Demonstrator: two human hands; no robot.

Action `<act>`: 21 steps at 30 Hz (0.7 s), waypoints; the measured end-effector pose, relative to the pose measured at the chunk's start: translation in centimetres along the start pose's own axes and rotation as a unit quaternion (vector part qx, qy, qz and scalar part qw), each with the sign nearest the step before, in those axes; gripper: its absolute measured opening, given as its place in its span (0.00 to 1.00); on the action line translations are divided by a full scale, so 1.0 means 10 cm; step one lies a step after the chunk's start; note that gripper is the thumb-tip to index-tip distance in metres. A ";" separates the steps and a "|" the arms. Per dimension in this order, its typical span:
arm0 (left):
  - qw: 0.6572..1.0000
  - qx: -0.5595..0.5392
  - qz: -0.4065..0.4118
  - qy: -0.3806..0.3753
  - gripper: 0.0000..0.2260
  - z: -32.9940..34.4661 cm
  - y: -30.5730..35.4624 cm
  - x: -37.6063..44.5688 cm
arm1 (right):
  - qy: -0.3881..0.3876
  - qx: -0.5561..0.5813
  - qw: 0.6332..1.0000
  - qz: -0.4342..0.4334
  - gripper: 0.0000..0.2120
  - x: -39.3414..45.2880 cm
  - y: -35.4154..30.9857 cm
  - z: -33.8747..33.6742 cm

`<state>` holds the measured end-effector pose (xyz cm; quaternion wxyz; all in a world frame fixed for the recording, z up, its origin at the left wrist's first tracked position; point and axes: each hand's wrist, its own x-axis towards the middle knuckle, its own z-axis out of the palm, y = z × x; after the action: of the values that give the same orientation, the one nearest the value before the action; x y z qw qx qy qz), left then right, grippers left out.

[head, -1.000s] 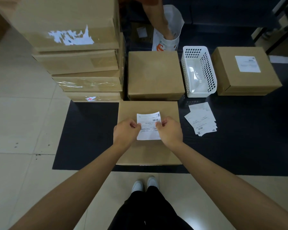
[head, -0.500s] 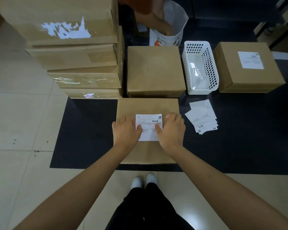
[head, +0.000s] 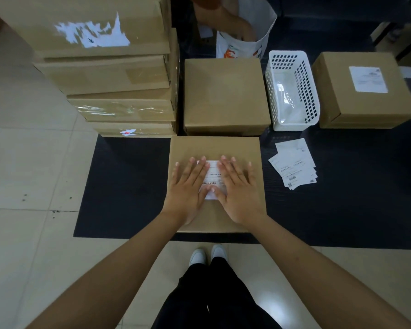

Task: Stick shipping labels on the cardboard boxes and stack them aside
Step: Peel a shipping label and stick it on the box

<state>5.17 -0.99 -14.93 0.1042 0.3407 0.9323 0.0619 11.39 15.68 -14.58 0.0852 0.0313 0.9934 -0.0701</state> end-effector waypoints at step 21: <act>0.999 0.020 -0.008 0.038 0.30 0.17 0.17 -0.28 | 0.024 -0.008 0.999 -0.021 0.33 -0.33 -0.05 0.10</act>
<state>8.73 -1.45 -15.86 0.0622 0.3326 0.9394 0.0548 14.72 14.87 -14.97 0.0597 0.0113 0.9962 -0.0630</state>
